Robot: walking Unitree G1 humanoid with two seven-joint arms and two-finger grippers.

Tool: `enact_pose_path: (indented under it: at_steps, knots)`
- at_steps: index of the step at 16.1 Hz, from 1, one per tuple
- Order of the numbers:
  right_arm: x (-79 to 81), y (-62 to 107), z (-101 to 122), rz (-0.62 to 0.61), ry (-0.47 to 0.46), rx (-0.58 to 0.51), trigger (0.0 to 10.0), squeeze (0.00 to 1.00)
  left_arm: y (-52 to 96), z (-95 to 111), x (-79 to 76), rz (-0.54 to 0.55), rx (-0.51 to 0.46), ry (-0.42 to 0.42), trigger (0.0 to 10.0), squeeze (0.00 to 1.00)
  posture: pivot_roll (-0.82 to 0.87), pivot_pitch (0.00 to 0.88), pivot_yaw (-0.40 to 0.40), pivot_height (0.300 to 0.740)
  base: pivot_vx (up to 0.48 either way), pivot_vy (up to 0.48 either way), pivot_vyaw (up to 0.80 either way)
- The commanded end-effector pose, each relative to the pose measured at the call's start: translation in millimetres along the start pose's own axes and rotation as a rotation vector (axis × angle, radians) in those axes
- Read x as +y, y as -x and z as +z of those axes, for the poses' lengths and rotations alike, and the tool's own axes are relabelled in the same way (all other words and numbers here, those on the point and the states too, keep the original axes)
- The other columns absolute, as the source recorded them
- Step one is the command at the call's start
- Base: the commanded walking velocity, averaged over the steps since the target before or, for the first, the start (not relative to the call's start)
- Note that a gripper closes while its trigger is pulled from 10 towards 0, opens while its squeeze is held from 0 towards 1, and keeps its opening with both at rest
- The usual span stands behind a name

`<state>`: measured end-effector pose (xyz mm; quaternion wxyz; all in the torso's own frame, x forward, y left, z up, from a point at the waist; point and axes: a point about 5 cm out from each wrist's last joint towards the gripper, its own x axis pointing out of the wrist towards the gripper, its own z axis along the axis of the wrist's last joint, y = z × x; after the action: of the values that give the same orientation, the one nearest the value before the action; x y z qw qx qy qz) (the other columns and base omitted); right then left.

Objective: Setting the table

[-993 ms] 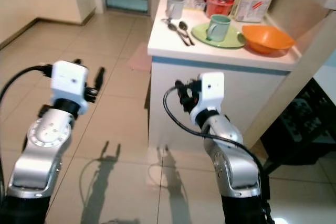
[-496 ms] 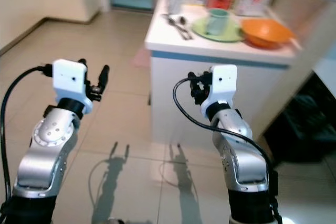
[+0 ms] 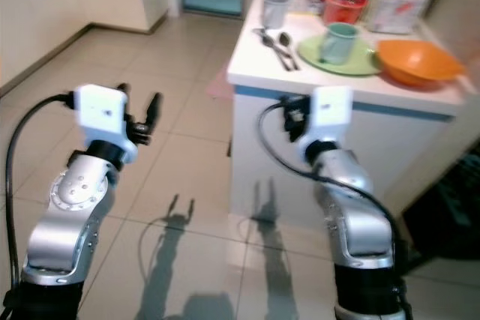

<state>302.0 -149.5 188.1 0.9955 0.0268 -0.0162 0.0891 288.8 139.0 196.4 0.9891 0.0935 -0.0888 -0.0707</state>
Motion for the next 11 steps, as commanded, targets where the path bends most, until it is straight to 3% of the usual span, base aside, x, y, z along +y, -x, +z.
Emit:
enact_pose_path:
  at_steps: [1, 11]
  knots:
    - [7.0, -2.0, 0.8, 0.03, 0.002, 0.002, 10.0, 0.0, 0.2, 0.3, 4.6, 0.015, 0.005, -0.003, 10.0, 0.0, 0.02, 0.0, -0.037, 0.74, 0.36, 0.0, 0.0]
    - [13.3, -3.0, -1.8, 0.086, -0.004, 0.02, 10.0, 0.0, 0.0, -1.1, 4.6, 0.008, 0.011, -0.012, 10.0, 0.0, 0.02, 0.0, -0.039, 0.74, 0.363, 0.0, 0.0]
